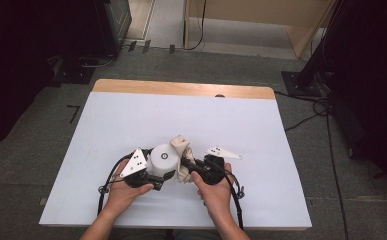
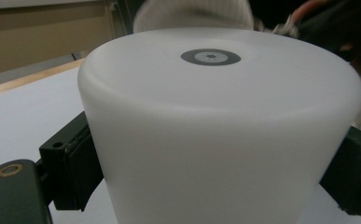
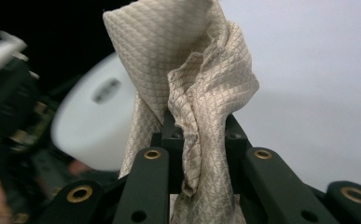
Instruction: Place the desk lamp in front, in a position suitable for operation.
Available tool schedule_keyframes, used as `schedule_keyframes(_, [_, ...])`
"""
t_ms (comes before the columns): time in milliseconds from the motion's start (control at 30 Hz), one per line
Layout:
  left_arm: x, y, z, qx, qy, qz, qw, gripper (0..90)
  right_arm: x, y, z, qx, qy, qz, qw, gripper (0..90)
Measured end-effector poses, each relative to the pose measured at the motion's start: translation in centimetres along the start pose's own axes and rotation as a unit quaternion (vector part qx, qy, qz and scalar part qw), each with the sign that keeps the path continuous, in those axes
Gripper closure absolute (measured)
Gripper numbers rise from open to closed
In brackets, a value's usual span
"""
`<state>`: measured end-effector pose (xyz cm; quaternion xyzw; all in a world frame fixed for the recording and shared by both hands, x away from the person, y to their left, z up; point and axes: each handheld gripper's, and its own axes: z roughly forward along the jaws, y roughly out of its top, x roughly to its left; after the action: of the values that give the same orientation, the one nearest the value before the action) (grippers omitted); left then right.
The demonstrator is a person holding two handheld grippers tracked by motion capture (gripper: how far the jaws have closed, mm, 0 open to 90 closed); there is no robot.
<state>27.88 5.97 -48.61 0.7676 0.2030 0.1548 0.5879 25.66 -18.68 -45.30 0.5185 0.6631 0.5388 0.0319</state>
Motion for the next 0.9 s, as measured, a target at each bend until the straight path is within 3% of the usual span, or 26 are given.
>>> schedule_keyframes(267, [-0.1,0.0,0.0,-0.001,0.002,0.0,1.0,8.6,-2.5,-2.3,2.5,0.06,-0.02,0.025,0.9977,77.5])
schedule_keyframes(433, [-0.2,0.1,0.0,0.003,0.009,0.001,1.0,8.6,-3.0,-2.4,2.7,0.064,-0.019,0.035,0.9971,76.8])
schedule_keyframes(533, [-0.6,0.4,-0.1,0.012,0.031,-0.007,0.9994,8.4,-3.1,-2.2,2.5,0.061,-0.024,0.038,0.9971,76.8])
schedule_keyframes(633, [-0.8,0.6,-0.4,0.011,0.035,-0.017,0.9992,7.5,-3.4,-2.1,2.4,0.057,-0.026,0.039,0.9973,76.8])
schedule_keyframes(700, [-0.9,0.9,-0.7,0.013,0.05,-0.022,0.9984,4.4,-3.5,-2.0,2.3,0.055,-0.03,0.042,0.9972,76.9])
schedule_keyframes(900, [-2.5,1.4,-1.2,0.011,0.108,-0.028,0.9937,0.7,-4.0,-1.7,1.9,0.047,-0.035,0.046,0.9972,77.0])
